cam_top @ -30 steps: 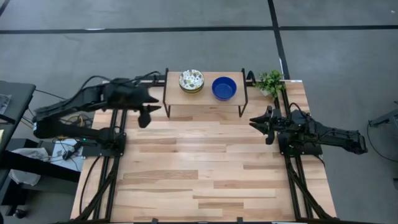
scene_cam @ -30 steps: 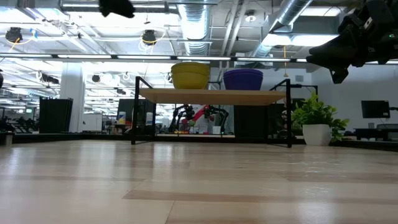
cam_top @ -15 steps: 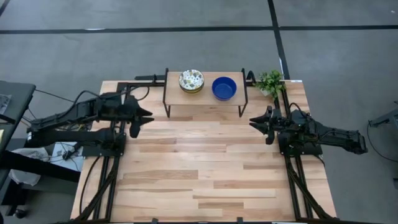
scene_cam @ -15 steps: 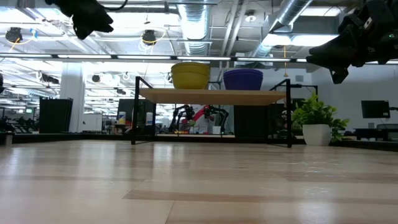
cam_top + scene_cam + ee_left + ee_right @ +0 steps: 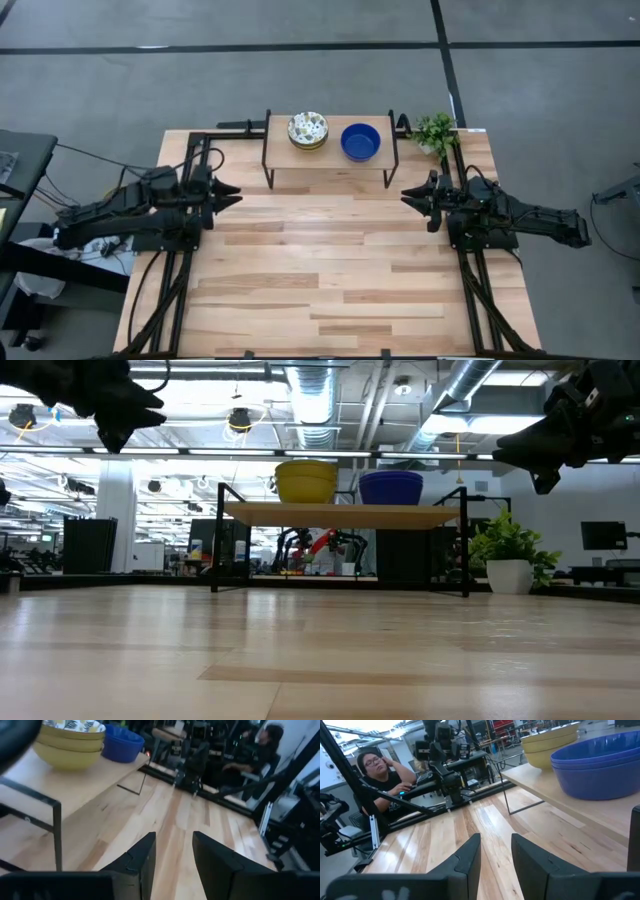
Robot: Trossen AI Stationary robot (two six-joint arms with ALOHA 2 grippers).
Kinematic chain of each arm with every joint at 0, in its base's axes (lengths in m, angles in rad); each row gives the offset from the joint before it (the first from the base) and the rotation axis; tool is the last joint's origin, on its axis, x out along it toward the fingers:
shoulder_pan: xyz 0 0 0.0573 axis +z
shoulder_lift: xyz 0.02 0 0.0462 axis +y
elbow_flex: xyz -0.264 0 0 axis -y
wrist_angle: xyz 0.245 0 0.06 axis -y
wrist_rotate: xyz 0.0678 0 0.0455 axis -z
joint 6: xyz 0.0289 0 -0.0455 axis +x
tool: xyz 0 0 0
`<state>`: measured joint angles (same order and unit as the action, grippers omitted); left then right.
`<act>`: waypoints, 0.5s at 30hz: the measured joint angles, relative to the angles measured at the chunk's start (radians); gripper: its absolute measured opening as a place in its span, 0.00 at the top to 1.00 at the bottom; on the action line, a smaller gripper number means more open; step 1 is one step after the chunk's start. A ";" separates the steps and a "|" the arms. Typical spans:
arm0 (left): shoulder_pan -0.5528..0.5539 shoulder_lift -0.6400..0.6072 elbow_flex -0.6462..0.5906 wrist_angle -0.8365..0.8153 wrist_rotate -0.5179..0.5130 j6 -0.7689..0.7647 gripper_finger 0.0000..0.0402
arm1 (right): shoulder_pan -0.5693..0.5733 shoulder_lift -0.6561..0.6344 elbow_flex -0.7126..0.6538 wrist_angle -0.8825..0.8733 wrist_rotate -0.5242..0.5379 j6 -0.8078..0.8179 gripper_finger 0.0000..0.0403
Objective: Pick & Place Mini bowls
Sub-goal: Return to Home Position
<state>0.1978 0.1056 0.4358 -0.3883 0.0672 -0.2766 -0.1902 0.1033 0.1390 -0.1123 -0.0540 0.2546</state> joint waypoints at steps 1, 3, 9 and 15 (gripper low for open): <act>0.000 -0.025 -0.022 0.008 -0.001 -0.016 0.68 | 0.000 0.000 0.000 0.000 0.000 0.000 0.76; 0.000 -0.074 -0.065 0.013 -0.004 -0.045 0.68 | 0.000 0.000 0.000 0.000 0.000 0.000 0.76; -0.002 -0.087 -0.156 0.079 -0.003 -0.073 0.68 | 0.000 0.000 0.000 0.002 0.000 0.000 0.76; -0.002 -0.098 -0.246 0.130 -0.004 -0.058 0.68 | 0.000 -0.001 0.000 0.033 0.000 -0.041 0.76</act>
<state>0.1963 0.0081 0.1895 -0.2580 0.0637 -0.3349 -0.1905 0.1024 0.1387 -0.0794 -0.0544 0.2140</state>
